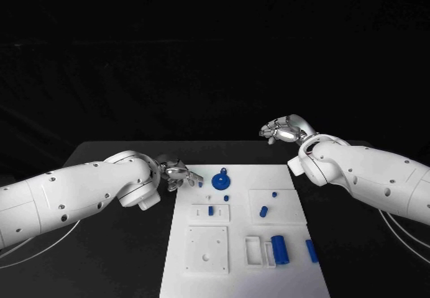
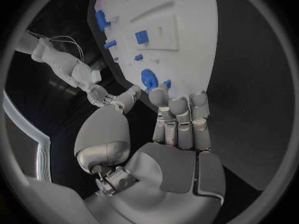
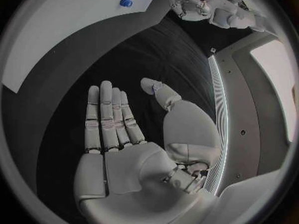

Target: Assemble the parts on the task board

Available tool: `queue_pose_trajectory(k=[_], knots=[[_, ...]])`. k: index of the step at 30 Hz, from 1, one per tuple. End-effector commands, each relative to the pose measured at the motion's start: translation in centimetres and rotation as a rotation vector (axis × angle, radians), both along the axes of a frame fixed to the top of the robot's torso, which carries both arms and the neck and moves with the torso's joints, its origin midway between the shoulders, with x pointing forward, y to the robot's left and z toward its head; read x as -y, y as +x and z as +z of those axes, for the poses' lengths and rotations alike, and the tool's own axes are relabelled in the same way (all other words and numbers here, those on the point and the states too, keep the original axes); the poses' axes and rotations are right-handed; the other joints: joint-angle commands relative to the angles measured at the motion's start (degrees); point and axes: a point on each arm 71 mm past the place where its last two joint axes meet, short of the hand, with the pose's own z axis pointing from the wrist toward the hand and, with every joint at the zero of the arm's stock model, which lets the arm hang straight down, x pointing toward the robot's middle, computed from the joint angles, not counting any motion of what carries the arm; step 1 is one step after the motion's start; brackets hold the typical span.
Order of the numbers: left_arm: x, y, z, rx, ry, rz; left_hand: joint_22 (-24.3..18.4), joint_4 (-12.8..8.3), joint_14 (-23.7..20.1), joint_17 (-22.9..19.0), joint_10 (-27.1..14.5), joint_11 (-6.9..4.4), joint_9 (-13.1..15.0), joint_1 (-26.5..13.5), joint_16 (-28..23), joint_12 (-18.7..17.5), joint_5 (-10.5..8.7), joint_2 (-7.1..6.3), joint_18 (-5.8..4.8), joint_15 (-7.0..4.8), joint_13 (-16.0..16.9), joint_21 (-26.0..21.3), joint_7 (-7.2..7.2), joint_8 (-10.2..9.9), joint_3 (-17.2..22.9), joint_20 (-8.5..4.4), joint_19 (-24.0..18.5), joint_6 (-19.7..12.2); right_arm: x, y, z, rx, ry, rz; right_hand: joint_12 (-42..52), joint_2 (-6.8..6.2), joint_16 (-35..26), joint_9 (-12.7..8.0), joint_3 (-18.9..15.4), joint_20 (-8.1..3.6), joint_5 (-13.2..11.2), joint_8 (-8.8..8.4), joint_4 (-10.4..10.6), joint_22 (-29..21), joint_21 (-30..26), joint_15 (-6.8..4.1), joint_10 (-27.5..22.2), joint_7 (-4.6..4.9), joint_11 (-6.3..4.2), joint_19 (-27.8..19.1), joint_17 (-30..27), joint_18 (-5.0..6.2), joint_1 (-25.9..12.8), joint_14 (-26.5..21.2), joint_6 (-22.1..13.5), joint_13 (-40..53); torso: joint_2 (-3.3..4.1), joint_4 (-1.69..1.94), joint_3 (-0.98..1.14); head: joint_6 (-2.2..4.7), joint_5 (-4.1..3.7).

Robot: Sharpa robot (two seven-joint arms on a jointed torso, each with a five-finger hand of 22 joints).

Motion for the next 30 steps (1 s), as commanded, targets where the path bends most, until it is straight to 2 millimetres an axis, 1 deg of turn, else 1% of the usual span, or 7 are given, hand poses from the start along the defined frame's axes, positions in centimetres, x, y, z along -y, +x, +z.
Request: queue_pose_trajectory(k=[1, 6, 16, 20, 23, 27, 30], knots=[[-0.2, 0.5, 0.0, -0.013, 0.02, -0.007, -0.07, 0.37, -0.08, -0.11, -0.27, 0.12, 0.0, 0.53, -0.32, -0.3, -0.03, 0.38, 0.05, 0.23, -0.13, -0.31, -0.06, -0.17, -0.29, -5.91, -0.44, -0.21, -0.2, 0.0, 0.0, -0.002, -0.004, 0.013, 0.26, 0.57, 0.0, -0.07, -0.29, 0.02, 0.23, 0.11, 0.05, 0.09, -0.38, 0.03, -0.39, 0.07, -0.08, -0.39, -0.07, 0.78, -0.01, -0.27, -0.44, -0.09, 0.02, 0.0, 0.03, -0.07, -0.08], [-0.4, 1.3, 0.0, -0.021, 0.049, -0.006, -0.08, 0.48, -0.1, -0.15, -0.28, 0.11, 0.03, 0.63, -0.37, -0.39, -0.04, 0.83, -0.01, 0.23, -0.19, -0.39, -0.07, -0.13, -0.59, -5.88, -0.51, -0.21, -0.2, 0.0, -0.1, -0.004, -0.004, 0.015, 0.31, 0.61, 0.01, -0.09, -0.27, 0.04, 0.31, 0.11, 0.05, 0.1, -0.4, 0.05, -0.41, 0.08, -0.06, -0.42, -0.1, 0.78, 0.02, -0.3, -0.47, -0.18, 0.0, 0.02, 0.1, -0.02, -0.06], [0.4, 3.1, -0.2, -0.032, 0.074, -0.01, -0.09, 1.04, -0.43, -0.28, -0.59, 0.26, -0.06, 0.45, -0.6, -0.68, -0.08, 0.92, -0.13, 0.37, -0.32, -0.64, 0.08, -0.32, -1.31, -5.8, -0.86, -0.71, -0.4, 0.0, -0.1, -0.004, -0.003, 0.018, 0.4, 0.6, 0.03, -0.13, -0.27, 0.08, 0.52, 0.12, 0.07, 0.12, -0.44, 0.08, -0.46, 0.1, -0.03, -0.46, -0.15, 0.78, 0.03, -0.34, -0.5, -0.36, 0.05, -0.07, 0.06, 0.16, -0.04], [0.5, 3.2, -0.3, -0.047, 0.083, -0.019, -0.09, 1.5, -0.55, -0.31, -0.71, 0.34, -0.09, 0.15, -0.66, -0.77, -0.1, 0.83, -0.18, 0.45, -0.35, -0.74, 0.16, -0.4, -1.58, -5.77, -1.0, -0.93, -0.4, 0.0, -0.1, -0.004, -0.003, 0.019, 0.41, 0.61, 0.03, -0.13, -0.27, 0.09, 0.55, 0.12, 0.08, 0.13, -0.44, 0.08, -0.47, 0.1, -0.02, -0.47, -0.16, 0.78, 0.02, -0.34, -0.51, -0.39, 0.15, -0.14, 0.04, 0.25, -0.27], [0.5, 3.4, -0.3, -0.046, 0.089, -0.017, -0.09, 1.82, -0.65, -0.33, -0.79, 0.39, -0.12, -0.01, -0.69, -0.82, -0.11, 0.72, -0.2, 0.5, -0.37, -0.81, 0.22, -0.48, -1.71, -5.77, -1.09, -1.12, -0.4, 0.0, -0.1, -0.005, -0.001, 0.019, 0.43, 0.6, 0.04, -0.14, -0.28, 0.09, 0.55, 0.12, 0.08, 0.13, -0.45, 0.09, -0.48, 0.11, -0.02, -0.47, -0.17, 0.78, 0.01, -0.35, -0.51, -0.41, 0.1, -0.07, 0.01, 0.16, -0.46], [0.7, 3.8, -0.3, -0.048, 0.092, -0.02, -0.08, 1.97, -0.7, -0.34, -0.84, 0.41, -0.12, -0.03, -0.71, -0.85, -0.11, 0.74, -0.2, 0.52, -0.37, -0.84, 0.24, -0.49, -1.74, -5.77, -1.14, -1.17, -0.4, 0.0, -0.1, -0.004, -0.001, 0.02, 0.44, 0.59, 0.04, -0.14, -0.3, 0.1, 0.55, 0.12, 0.09, 0.13, -0.45, 0.09, -0.49, 0.11, -0.01, -0.48, -0.18, 0.78, -0.01, -0.36, -0.52, -0.44, 0.05, -0.01, 0.06, 0.15, -0.44], [1.0, 3.9, -0.4, -0.054, 0.096, -0.028, -0.08, 2.02, -0.74, -0.34, -0.87, 0.43, -0.12, 0.0, -0.72, -0.86, -0.11, 0.79, -0.2, 0.54, -0.38, -0.86, 0.25, -0.5, -1.75, -5.77, -1.17, -1.19, -0.5, 0.0, -0.1, -0.004, -0.001, 0.021, 0.45, 0.59, 0.04, -0.15, -0.3, 0.11, 0.55, 0.12, 0.09, 0.14, -0.45, 0.09, -0.49, 0.11, -0.01, -0.48, -0.18, 0.78, -0.01, -0.36, -0.52, -0.46, 0.09, -0.01, 0.03, 0.06, -0.4]])
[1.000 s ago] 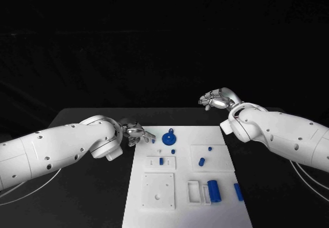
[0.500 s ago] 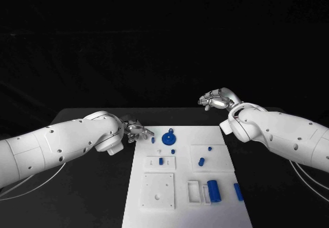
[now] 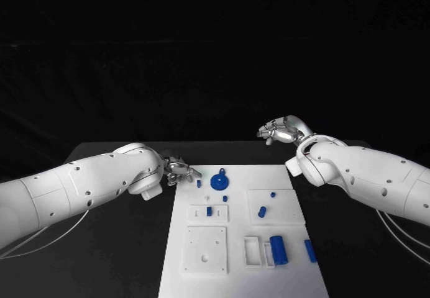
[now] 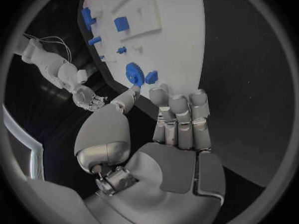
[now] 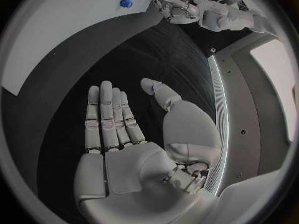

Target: Assemble the parts on the task board

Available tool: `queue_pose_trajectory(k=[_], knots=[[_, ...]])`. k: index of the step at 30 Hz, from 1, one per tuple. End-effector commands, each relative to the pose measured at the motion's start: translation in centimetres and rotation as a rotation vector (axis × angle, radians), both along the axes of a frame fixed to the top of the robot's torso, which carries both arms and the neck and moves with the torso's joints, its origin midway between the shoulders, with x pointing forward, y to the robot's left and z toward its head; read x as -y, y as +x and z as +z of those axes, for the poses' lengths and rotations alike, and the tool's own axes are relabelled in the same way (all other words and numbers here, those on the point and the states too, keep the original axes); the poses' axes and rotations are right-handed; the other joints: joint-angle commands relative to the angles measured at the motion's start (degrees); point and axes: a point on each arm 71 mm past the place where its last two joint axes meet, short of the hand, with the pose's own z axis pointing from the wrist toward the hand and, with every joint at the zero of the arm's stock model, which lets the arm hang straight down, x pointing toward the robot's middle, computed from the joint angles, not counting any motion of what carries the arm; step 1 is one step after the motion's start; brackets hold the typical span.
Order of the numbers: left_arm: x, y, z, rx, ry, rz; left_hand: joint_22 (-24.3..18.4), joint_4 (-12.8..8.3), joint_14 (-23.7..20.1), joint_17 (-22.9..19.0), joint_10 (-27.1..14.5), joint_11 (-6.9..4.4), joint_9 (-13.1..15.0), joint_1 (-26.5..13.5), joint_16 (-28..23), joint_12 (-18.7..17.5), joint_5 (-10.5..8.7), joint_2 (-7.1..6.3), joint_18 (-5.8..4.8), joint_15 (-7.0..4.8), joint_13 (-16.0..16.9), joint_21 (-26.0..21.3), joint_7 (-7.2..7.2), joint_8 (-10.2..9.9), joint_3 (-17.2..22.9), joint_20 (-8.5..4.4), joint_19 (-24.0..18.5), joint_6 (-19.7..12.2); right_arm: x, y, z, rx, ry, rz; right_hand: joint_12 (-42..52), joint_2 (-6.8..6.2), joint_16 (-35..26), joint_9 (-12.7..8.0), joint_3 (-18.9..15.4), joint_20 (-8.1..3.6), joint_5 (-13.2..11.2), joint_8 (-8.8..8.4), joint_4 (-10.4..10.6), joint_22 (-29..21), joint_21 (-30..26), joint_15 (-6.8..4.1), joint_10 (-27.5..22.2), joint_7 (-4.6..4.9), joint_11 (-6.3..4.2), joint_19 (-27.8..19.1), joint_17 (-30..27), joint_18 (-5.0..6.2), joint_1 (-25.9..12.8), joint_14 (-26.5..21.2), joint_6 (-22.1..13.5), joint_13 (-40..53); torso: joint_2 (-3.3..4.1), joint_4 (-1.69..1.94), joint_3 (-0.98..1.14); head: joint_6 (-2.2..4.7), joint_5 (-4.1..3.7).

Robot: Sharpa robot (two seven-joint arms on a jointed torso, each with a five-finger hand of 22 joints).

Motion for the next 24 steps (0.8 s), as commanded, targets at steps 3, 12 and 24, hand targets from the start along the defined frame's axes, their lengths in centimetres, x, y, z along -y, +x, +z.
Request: queue_pose_trajectory(k=[3, 12, 24], knots=[[0.66, 0.03, -0.18, -0.023, 0.009, -0.043, -0.08, 0.33, -0.42, -0.1, -0.48, 0.03, -0.05, -0.34, -0.3, -0.39, -0.11, 0.44, -0.21, 0.08, -0.09, -0.23, -0.17, -0.18, -0.03, -5.97, -0.59, -0.43, -0.24, -0.05, 0.01, -0.001, -0.001, 0.016, 0.25, 0.59, 0.04, -0.1, -0.31, 0.12, 0.28, 0.12, 0.1, 0.09, -0.23, 0.1, -0.5, -0.06, -0.01, -0.49, -0.08, 0.78, -0.02, -0.37, -0.36, -0.1, 0.06, -0.01, -0.03, -0.17, 0.05], [0.46, 0.31, -0.48, -0.034, 0.009, -0.032, -0.05, 0.5, -0.6, -0.12, -0.64, 0.09, -0.04, -0.21, -0.35, -0.47, -0.11, 0.73, -0.24, 0.14, -0.11, -0.3, -0.12, -0.18, -0.16, -5.94, -0.76, -0.5, -0.31, -0.04, 0.01, -0.001, -0.001, 0.017, 0.28, 0.58, 0.05, -0.11, -0.33, 0.13, 0.28, 0.13, 0.11, 0.1, -0.24, 0.1, -0.52, -0.05, 0.0, -0.5, -0.1, 0.79, -0.03, -0.38, -0.37, -0.16, 0.03, 0.09, -0.01, -0.42, -0.19], [0.84, 0.43, -0.99, -0.056, 0.013, -0.045, 0.04, 0.41, -0.85, -0.13, -0.86, 0.15, -0.02, 0.23, -0.38, -0.53, -0.11, 1.29, -0.3, 0.21, -0.1, -0.38, -0.06, -0.18, -0.52, -5.91, -1.03, -0.66, -0.4, -0.04, 0.01, -0.001, 0.0, 0.019, 0.31, 0.61, 0.06, -0.12, -0.33, 0.13, 0.29, 0.13, 0.11, 0.11, -0.25, 0.11, -0.53, -0.05, 0.01, -0.51, -0.11, 0.78, -0.02, -0.4, -0.38, -0.21, -0.09, 0.04, 0.01, -0.69, -0.12]])
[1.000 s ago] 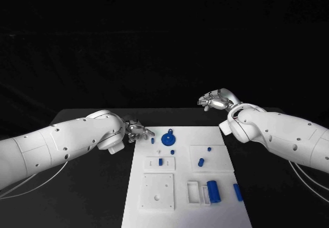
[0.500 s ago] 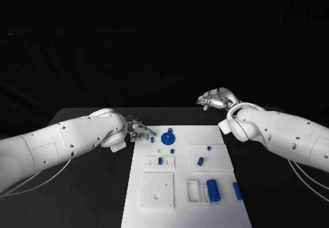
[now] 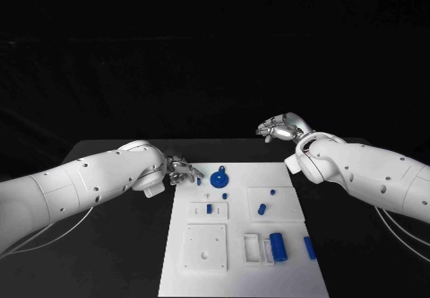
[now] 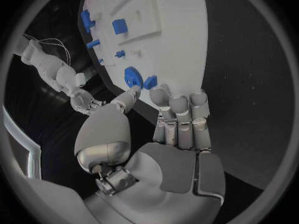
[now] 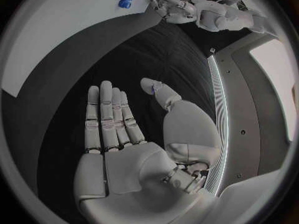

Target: Assemble the parts on the task board

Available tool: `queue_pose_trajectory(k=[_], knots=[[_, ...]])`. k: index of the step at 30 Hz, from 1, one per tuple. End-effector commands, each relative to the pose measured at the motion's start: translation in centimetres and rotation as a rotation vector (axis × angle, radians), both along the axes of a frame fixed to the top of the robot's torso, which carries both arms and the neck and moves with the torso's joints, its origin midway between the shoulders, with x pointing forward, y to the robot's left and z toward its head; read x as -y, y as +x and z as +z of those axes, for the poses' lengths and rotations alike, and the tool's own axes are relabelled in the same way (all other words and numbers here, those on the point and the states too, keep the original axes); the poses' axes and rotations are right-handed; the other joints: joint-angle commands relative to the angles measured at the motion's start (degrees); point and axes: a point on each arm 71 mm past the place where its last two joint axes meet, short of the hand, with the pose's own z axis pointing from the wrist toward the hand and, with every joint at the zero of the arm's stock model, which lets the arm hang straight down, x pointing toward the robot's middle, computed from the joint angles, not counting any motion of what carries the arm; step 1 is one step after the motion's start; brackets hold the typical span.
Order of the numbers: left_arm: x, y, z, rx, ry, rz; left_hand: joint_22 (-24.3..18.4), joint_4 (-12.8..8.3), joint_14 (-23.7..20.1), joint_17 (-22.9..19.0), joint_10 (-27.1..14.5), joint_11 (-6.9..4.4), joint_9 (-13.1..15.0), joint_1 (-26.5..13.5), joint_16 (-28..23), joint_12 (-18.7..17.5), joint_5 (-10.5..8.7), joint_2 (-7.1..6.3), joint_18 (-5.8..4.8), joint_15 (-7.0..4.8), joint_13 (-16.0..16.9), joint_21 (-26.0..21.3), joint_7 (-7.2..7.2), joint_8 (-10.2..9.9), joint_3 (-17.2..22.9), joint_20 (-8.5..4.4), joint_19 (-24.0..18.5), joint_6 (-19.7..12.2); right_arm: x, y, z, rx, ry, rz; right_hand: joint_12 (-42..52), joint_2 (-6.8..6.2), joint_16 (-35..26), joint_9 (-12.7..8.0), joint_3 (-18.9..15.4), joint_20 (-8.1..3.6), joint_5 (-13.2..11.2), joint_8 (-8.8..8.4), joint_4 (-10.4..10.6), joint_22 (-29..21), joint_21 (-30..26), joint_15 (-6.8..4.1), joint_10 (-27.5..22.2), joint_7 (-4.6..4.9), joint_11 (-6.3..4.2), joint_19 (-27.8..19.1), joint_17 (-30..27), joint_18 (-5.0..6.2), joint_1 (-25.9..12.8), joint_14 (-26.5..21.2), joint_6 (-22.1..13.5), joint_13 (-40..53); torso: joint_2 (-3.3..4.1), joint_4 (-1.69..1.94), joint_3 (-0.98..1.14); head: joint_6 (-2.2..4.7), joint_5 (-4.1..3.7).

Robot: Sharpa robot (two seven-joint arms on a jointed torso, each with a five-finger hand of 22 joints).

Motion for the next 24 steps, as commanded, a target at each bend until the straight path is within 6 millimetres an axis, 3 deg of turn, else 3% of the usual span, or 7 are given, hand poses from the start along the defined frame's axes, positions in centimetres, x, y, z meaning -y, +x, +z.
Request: queue_pose_trajectory(k=[1, 24], knots=[[0.17, -0.03, -0.32, -0.022, -0.004, -0.024, 0.06, 0.05, -0.33, -0.08, -0.48, 0.16, -0.02, 0.08, -0.39, -0.33, -0.11, 0.68, -0.31, -0.05, -0.06, -0.4, 0.14, -0.19, -0.25, -6.12, -0.44, -0.48, -0.29, -0.03, 0.01, 0.0, -0.001, 0.016, 0.32, 0.61, 0.06, -0.07, -0.33, -0.08, 0.3, 0.13, 0.11, 0.08, -0.26, 0.11, -0.53, -0.04, 0.01, -0.3, -0.07, 0.78, -0.02, -0.4, -0.4, -0.11, -0.07, -0.02, 0.01, -0.06, 0.03], [0.44, 0.05, -0.97, -0.043, -0.001, -0.037, 0.27, -0.65, -0.78, -0.1, -0.87, 0.26, -0.01, 1.0, -0.38, -0.39, -0.1, 1.88, -0.44, 0.06, -0.04, -0.55, 0.23, -0.15, -1.34, -6.05, -0.93, -0.63, -0.41, -0.02, 0.01, 0.0, -0.001, 0.018, 0.39, 0.62, 0.08, -0.1, -0.34, -0.07, 0.32, 0.14, 0.1, 0.1, -0.28, 0.12, -0.57, -0.03, 0.02, -0.33, -0.11, 0.79, 0.02, -0.43, -0.42, -0.24, -0.07, -0.01, 0.05, -0.31, -0.19]])
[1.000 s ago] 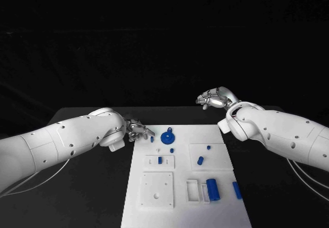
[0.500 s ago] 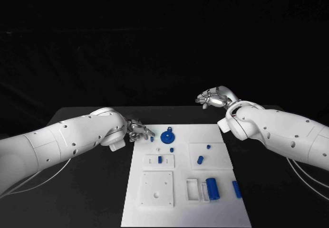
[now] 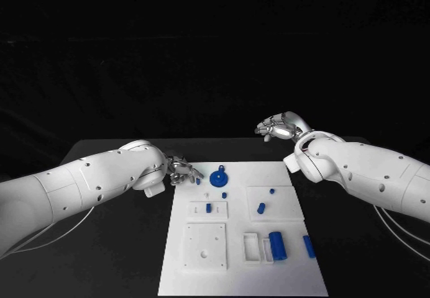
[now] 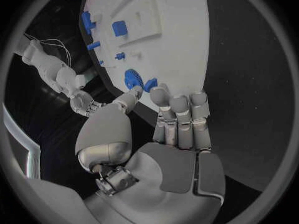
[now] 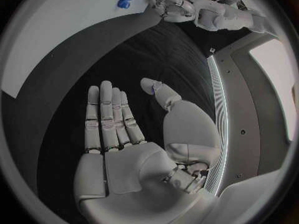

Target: Assemble the parts on the task board

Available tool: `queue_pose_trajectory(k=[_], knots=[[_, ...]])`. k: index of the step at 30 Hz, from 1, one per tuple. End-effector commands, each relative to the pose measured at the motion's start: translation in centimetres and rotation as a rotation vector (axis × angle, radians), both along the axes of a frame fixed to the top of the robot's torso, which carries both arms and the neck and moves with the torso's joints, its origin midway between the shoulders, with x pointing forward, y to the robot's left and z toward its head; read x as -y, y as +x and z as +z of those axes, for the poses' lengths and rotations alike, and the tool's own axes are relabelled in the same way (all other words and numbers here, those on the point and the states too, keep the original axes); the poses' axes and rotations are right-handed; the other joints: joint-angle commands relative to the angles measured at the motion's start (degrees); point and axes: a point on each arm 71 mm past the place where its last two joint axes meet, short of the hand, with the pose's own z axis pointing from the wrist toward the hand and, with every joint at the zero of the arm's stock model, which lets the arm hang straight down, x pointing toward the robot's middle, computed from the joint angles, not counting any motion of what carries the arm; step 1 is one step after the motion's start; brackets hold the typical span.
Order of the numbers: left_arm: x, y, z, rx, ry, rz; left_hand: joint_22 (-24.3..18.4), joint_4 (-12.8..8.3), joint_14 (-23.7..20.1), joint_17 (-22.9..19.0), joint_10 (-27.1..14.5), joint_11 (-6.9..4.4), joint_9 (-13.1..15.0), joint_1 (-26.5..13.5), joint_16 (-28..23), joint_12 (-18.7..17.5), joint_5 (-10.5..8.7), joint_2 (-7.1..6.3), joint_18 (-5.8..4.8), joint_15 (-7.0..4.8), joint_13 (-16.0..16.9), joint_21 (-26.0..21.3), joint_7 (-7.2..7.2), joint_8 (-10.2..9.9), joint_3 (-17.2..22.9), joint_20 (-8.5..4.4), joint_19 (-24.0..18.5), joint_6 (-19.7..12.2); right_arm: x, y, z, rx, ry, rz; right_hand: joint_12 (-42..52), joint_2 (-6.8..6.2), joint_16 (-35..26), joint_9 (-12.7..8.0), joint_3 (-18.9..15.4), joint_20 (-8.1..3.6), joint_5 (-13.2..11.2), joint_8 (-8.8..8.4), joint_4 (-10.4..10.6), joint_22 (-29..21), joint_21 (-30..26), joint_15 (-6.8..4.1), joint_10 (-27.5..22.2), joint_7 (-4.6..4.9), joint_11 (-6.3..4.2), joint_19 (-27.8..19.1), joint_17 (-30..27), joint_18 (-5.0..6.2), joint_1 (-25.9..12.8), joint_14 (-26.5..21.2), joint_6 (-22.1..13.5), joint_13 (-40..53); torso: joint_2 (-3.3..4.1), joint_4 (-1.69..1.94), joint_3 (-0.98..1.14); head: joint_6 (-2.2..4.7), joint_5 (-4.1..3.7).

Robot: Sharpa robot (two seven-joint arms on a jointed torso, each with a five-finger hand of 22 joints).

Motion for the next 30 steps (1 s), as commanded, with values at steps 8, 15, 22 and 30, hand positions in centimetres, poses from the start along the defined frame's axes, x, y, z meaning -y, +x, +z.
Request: queue_pose_trajectory(k=[8, 15, 22, 30], knots=[[0.36, -0.18, -0.57, -0.029, 0.002, -0.028, 0.18, -0.55, -0.61, -0.05, -0.37, 0.04, -0.14, 0.7, -0.1, -0.35, -0.1, 1.53, -0.5, -0.07, -0.02, -0.37, 0.05, -0.15, -0.9, -6.25, -0.46, -0.43, -0.31, 0.01, 0.0, 0.0, -0.001, 0.015, 0.41, 0.63, 0.09, -0.06, -0.34, -0.06, 0.33, 0.14, 0.1, 0.06, -0.28, 0.13, -0.58, 0.01, 0.03, -0.34, -0.07, 0.78, 0.02, -0.44, -0.46, -0.13, -0.01, 0.03, -0.03, -0.07, -0.27], [0.46, -0.2, -0.71, -0.035, 0.003, -0.035, 0.32, -1.86, -0.71, -0.06, -0.4, 0.04, -0.19, 1.87, -0.03, -0.31, -0.07, 2.86, -0.53, -0.07, -0.01, -0.4, 0.04, -0.1, -1.42, -6.26, -0.58, -0.37, -0.39, 0.03, 0.0, -0.001, -0.001, 0.017, 0.43, 0.64, 0.09, -0.06, -0.33, -0.06, 0.34, 0.15, 0.1, 0.06, -0.29, 0.13, -0.59, 0.01, 0.03, -0.35, -0.08, 0.78, 0.03, -0.44, -0.47, -0.16, -0.03, 0.02, -0.04, -0.22, -0.14], [0.45, -0.17, -0.96, -0.039, 0.005, -0.034, 0.44, -3.65, -0.77, -0.08, -0.42, 0.06, -0.28, 3.45, 0.03, -0.3, -0.09, 3.56, -0.61, -0.05, -0.03, -0.45, 0.07, -0.08, -1.82, -6.24, -0.63, -0.29, -0.46, 0.06, -0.02, -0.001, -0.001, 0.018, 0.45, 0.64, 0.1, -0.07, -0.34, -0.06, 0.35, 0.15, 0.11, 0.06, -0.29, 0.13, -0.6, 0.01, 0.03, -0.35, -0.09, 0.78, 0.03, -0.45, -0.48, -0.19, -0.03, 0.0, -0.07, -0.31, -0.05], [0.48, -0.2, -1.02, -0.043, 0.006, -0.039, 0.52, -4.77, -0.83, -0.12, -0.36, 0.08, -0.37, 4.31, 0.07, -0.3, -0.07, 4.7, -0.7, -0.03, -0.08, -0.51, 0.07, -0.03, -2.05, -6.22, -0.66, -0.06, -0.26, 0.07, -0.02, -0.001, -0.002, 0.014, 0.48, 0.65, 0.11, -0.08, -0.35, -0.05, 0.36, 0.15, 0.12, 0.07, -0.3, 0.14, -0.6, 0.02, 0.04, -0.35, -0.1, 0.78, 0.02, -0.45, -0.48, -0.23, -0.02, -0.01, -0.09, -0.24, -0.08]])
